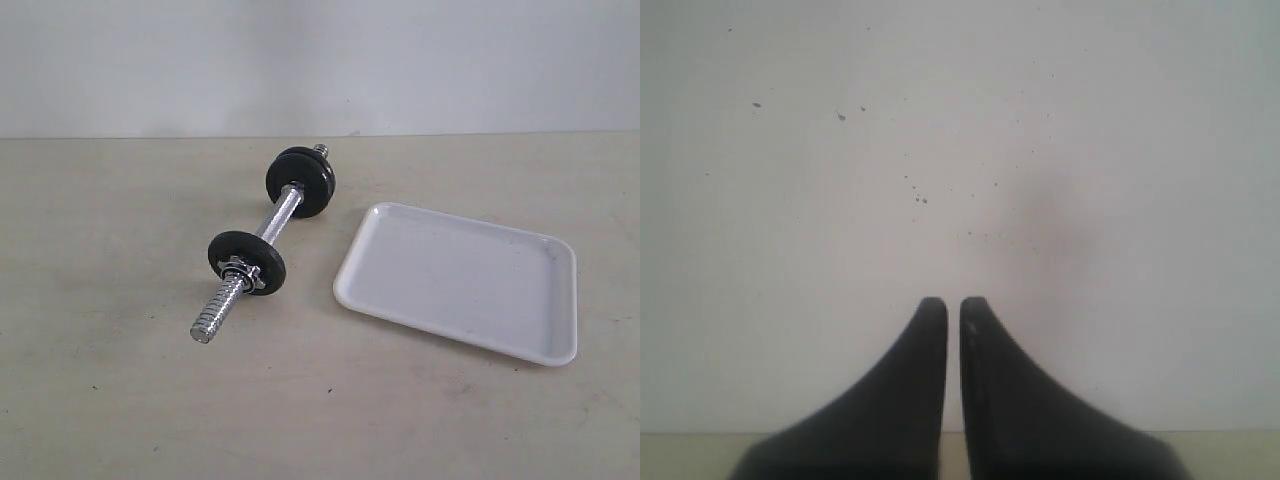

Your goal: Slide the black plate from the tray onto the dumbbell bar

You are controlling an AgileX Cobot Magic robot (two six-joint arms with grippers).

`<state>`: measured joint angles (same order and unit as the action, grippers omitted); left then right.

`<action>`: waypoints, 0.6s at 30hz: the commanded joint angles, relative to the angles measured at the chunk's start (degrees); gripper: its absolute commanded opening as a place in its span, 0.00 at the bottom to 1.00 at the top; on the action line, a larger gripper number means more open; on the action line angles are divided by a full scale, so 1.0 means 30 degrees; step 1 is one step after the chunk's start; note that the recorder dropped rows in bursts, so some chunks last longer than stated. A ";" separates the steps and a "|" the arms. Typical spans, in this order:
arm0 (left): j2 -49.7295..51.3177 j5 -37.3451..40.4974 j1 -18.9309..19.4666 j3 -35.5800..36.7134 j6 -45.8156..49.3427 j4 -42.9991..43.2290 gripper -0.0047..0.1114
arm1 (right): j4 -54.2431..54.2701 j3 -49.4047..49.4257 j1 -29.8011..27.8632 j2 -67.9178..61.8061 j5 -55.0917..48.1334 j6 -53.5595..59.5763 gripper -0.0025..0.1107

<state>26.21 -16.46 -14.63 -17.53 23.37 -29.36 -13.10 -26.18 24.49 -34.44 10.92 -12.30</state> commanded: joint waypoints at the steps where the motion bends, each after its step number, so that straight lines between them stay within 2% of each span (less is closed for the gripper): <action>1: -0.0149 0.0157 0.0038 0.0106 -0.0165 0.0074 0.08 | 0.0050 0.0050 0.0005 0.0182 -0.0022 -0.0070 0.03; 12: -0.0149 0.0084 0.0038 0.0106 -0.0124 0.0074 0.08 | 0.0050 0.0050 0.0005 0.1061 -0.0701 -0.0108 0.03; 14: -0.0149 0.0084 0.0038 0.0106 -0.0091 0.0074 0.08 | 0.0050 0.0079 -0.0511 0.1878 -0.3639 -0.0108 0.03; 18: -0.0149 0.0084 0.0038 0.0106 -0.0091 0.0074 0.08 | 0.0180 0.0126 -0.1001 0.3760 -1.2330 -0.0108 0.03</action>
<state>26.21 -16.46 -14.63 -17.53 23.37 -29.36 -12.98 -26.18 22.46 -26.30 -8.85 -12.62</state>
